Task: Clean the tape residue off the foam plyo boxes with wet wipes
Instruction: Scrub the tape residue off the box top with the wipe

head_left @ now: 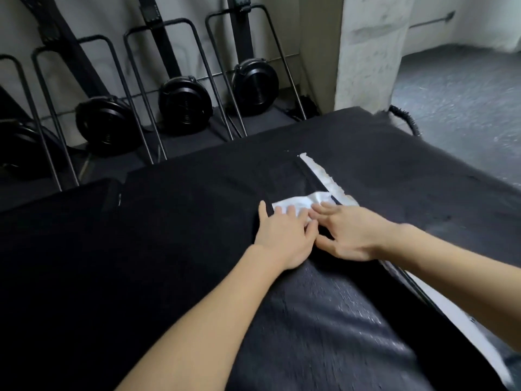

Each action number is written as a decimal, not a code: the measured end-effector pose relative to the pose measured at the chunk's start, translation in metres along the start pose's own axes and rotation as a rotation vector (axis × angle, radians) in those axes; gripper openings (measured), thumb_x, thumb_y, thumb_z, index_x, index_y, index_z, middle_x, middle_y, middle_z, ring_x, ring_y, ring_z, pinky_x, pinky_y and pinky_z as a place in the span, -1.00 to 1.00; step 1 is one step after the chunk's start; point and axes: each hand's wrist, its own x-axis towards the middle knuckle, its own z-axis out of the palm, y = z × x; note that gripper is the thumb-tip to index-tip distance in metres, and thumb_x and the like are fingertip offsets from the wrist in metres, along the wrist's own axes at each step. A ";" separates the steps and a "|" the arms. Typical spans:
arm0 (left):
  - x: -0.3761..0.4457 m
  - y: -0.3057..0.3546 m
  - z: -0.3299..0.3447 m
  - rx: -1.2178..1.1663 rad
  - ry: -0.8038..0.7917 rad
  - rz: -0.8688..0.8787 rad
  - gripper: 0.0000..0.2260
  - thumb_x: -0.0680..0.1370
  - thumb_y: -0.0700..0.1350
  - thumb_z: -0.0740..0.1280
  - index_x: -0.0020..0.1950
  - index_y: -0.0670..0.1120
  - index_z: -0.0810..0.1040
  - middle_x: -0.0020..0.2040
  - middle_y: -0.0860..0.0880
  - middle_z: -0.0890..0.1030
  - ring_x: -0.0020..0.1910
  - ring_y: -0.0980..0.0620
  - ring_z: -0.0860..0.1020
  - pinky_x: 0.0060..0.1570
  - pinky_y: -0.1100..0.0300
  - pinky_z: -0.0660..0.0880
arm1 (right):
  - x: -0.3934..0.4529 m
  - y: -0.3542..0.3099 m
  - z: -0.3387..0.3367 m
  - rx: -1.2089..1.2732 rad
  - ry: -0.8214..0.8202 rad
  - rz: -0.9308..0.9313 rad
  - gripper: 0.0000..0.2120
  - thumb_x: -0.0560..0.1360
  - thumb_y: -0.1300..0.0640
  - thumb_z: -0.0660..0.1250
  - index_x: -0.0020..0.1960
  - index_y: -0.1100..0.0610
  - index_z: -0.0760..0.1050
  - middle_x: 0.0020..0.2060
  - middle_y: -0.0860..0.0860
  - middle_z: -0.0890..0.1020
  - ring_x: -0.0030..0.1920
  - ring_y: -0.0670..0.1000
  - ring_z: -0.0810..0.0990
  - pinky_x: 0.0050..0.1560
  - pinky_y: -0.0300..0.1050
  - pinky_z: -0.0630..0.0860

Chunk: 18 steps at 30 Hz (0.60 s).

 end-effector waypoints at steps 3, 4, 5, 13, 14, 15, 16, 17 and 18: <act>-0.064 0.032 -0.001 0.010 0.023 0.072 -0.31 0.52 0.20 -0.31 0.41 0.02 0.40 0.32 -0.02 0.51 0.31 -0.10 0.42 0.45 -0.36 -0.03 | -0.075 -0.029 0.000 0.037 0.000 -0.014 -0.36 0.53 -0.28 -0.10 0.51 -0.03 0.27 0.39 0.01 0.45 0.42 0.07 0.40 0.36 0.09 0.42; -0.085 0.042 0.000 0.020 0.020 0.092 -0.32 0.52 0.19 -0.31 0.41 0.01 0.40 0.31 -0.02 0.51 0.30 -0.10 0.42 0.45 -0.35 -0.03 | -0.098 -0.037 0.004 0.033 -0.004 -0.026 -0.36 0.53 -0.26 -0.09 0.51 0.01 0.29 0.39 0.03 0.46 0.41 0.08 0.40 0.38 0.04 0.39; -0.105 0.052 0.001 0.026 0.014 0.107 -0.34 0.53 0.19 -0.28 0.40 0.01 0.41 0.30 -0.03 0.52 0.30 -0.10 0.42 0.45 -0.35 -0.03 | -0.121 -0.045 0.009 0.018 -0.001 -0.038 -0.36 0.55 -0.23 -0.06 0.51 0.05 0.32 0.40 0.05 0.47 0.42 0.08 0.40 0.41 -0.01 0.35; -0.241 0.111 0.020 0.009 0.103 0.184 -0.49 0.63 0.20 0.00 0.42 -0.06 0.42 0.25 -0.04 0.53 0.30 -0.14 0.42 0.41 -0.33 0.16 | -0.256 -0.095 0.051 -0.146 0.157 -0.094 -0.37 0.49 -0.14 0.25 0.40 0.27 0.51 0.35 0.20 0.56 0.39 0.16 0.52 0.44 -0.08 0.23; -0.244 0.111 0.022 0.015 0.096 0.177 -0.46 0.63 0.21 -0.02 0.45 -0.07 0.39 0.30 -0.05 0.50 0.34 -0.15 0.39 0.42 -0.33 0.15 | -0.257 -0.095 0.055 -0.171 0.178 -0.103 -0.37 0.51 -0.13 0.23 0.40 0.27 0.50 0.36 0.20 0.54 0.40 0.16 0.50 0.46 -0.07 0.20; -0.241 0.110 0.022 0.024 0.099 0.170 -0.45 0.63 0.21 -0.03 0.47 -0.08 0.39 0.33 -0.06 0.49 0.35 -0.15 0.39 0.42 -0.34 0.13 | -0.253 -0.092 0.059 -0.178 0.196 -0.111 -0.39 0.53 -0.12 0.21 0.40 0.28 0.50 0.36 0.21 0.54 0.40 0.16 0.50 0.47 -0.08 0.18; -0.233 0.108 0.021 0.034 0.104 0.165 -0.44 0.63 0.20 -0.06 0.47 -0.08 0.39 0.34 -0.05 0.49 0.35 -0.14 0.39 0.43 -0.35 0.10 | -0.243 -0.089 0.060 -0.169 0.212 -0.111 -0.41 0.55 -0.10 0.19 0.40 0.29 0.50 0.35 0.21 0.55 0.40 0.16 0.51 0.48 -0.08 0.17; -0.222 0.105 0.020 0.040 0.098 0.156 -0.43 0.63 0.19 -0.10 0.46 -0.08 0.39 0.35 -0.04 0.48 0.35 -0.13 0.38 0.44 -0.35 0.05 | -0.231 -0.085 0.061 -0.152 0.220 -0.097 -0.42 0.57 -0.09 0.15 0.42 0.29 0.48 0.36 0.22 0.55 0.40 0.16 0.50 0.48 -0.09 0.16; -0.207 0.101 0.017 0.047 0.090 0.135 -0.41 0.61 0.18 -0.16 0.47 -0.07 0.36 0.38 -0.03 0.46 0.37 -0.11 0.37 0.44 -0.35 0.00 | -0.216 -0.080 0.061 -0.144 0.220 -0.073 -0.42 0.60 -0.08 0.11 0.44 0.29 0.45 0.37 0.23 0.53 0.42 0.17 0.48 0.49 -0.09 0.14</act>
